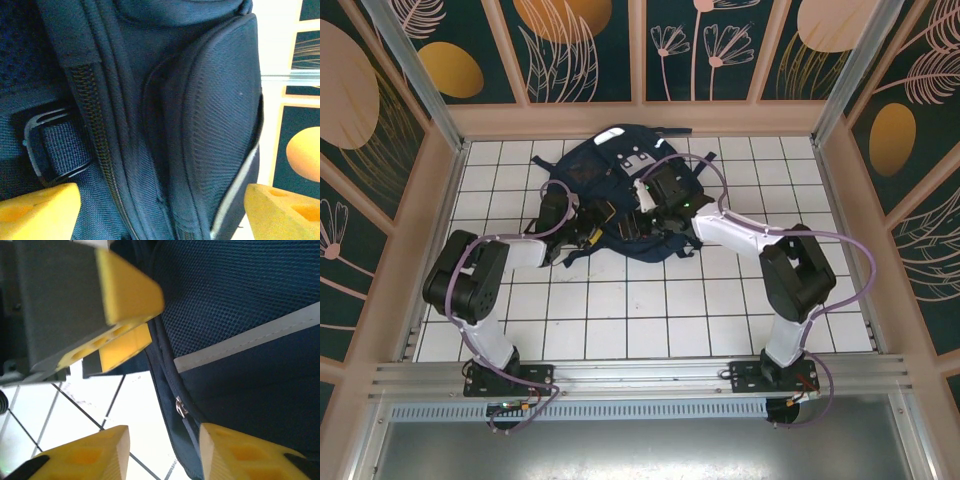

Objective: Pack the student bag

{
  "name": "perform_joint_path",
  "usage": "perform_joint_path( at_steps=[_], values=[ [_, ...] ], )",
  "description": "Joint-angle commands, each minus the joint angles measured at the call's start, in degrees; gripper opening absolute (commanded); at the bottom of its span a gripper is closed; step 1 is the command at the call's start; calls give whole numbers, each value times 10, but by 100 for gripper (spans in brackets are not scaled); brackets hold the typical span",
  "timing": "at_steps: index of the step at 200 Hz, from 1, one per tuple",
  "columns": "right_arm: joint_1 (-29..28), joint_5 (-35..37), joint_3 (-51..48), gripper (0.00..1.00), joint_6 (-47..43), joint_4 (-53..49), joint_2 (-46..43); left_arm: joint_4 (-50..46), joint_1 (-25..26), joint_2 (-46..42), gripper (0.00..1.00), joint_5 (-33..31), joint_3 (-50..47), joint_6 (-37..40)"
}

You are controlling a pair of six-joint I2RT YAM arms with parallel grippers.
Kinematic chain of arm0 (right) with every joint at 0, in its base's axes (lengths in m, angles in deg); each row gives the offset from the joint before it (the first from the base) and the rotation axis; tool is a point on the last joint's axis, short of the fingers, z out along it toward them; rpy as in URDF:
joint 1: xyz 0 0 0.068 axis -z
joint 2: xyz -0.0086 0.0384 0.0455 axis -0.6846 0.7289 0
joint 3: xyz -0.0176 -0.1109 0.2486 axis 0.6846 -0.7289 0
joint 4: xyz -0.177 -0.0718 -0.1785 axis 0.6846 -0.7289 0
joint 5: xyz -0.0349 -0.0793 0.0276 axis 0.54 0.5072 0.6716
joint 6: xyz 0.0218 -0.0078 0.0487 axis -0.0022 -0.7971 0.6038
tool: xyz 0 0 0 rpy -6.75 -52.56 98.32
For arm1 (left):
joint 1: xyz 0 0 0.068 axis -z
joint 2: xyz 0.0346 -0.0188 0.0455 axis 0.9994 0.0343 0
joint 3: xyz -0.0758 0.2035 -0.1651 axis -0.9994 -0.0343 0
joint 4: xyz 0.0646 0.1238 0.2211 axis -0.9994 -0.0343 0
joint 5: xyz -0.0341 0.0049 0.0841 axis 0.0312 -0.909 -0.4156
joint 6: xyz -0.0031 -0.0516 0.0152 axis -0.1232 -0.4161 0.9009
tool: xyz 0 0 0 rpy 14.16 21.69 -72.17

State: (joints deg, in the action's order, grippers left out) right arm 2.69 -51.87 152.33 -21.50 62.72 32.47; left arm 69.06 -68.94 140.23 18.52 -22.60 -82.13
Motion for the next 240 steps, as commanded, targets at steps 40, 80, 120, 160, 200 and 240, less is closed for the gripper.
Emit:
perform_joint_path(
  at_steps=[40, 80, 120, 160, 200, 240],
  values=[
    [-41, 122, 35, 43, -26, -58, 45, 32, 1, 2, 85, -6, 9, -7],
    [-48, 185, 53, 38, -42, -73, 78, 33, 1, 2, 85, -1, 9, -6],
    [-66, 230, 77, 32, -64, -95, 111, 33, 1, -3, 85, -2, 8, -7],
    [-68, 239, 60, 0, -72, -91, 106, 30, 1, 1, 85, -3, 15, -7],
    [-65, 180, 47, 0, -68, -47, 76, 50, 2, 6, 98, 28, 25, -33],
    [-36, 20, 35, 0, -30, 22, 28, 27, 12, 21, 98, 27, 55, -3]
  ],
)
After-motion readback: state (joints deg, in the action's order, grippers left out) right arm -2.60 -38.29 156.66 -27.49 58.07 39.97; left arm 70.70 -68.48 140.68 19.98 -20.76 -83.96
